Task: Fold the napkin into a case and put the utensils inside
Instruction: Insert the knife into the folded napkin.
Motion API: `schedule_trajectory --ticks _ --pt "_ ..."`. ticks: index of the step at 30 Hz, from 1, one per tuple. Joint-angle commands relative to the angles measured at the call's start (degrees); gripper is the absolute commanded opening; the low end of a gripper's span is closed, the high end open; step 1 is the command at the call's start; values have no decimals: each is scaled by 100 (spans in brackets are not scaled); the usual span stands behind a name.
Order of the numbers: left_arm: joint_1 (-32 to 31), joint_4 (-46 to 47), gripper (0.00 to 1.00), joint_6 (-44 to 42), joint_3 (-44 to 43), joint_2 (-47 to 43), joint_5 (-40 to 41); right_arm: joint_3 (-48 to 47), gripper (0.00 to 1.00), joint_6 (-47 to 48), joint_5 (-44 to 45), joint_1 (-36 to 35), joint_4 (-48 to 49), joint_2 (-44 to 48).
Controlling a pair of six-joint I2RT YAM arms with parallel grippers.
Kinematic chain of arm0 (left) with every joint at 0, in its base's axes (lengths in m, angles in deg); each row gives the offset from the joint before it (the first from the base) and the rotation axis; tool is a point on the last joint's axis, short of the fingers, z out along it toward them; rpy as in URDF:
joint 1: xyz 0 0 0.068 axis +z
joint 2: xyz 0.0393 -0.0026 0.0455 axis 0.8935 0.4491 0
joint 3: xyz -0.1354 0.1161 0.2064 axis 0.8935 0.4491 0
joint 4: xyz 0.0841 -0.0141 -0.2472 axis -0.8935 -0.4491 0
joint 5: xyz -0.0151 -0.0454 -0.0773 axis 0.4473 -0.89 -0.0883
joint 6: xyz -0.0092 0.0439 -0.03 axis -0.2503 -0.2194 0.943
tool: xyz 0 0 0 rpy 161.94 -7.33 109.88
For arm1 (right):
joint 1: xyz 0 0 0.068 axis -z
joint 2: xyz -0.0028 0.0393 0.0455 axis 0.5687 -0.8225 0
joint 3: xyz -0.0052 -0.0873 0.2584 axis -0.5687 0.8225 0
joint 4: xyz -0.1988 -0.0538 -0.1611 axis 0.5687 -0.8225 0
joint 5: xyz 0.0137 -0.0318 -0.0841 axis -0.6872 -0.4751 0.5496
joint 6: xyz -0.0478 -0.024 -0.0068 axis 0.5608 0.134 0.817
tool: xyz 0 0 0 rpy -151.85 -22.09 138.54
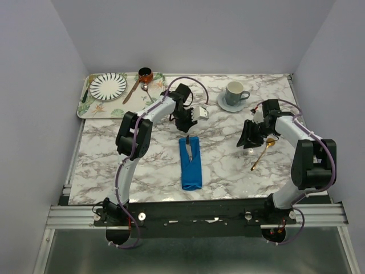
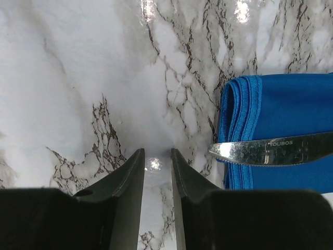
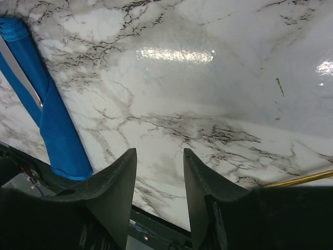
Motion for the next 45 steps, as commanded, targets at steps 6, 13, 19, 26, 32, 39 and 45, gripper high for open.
schedule_trajectory --ticks 6,13,19,26,32,39,45 --pt "-108 -221 35 -415 381 -254 -11 116 50 150 207 -26 39 356" --pt "-170 -195 36 -381 407 -290 -55 143 50 150 189 -26 56 382" --pt "-161 -213 35 -239 47 -96 -64 160 50 150 172 -26 56 391" --pt "-266 -230 35 -547 354 -245 -29 169 50 167 163 -26 56 391" --pt "-293 -230 35 -679 486 -342 -73 169 50 168 154 -26 65 382" --pt "-302 -230 35 -732 556 -377 -108 169 50 168 136 -26 65 382" --pt "-328 -230 36 -793 618 -439 -143 169 50 168 154 -26 65 374"
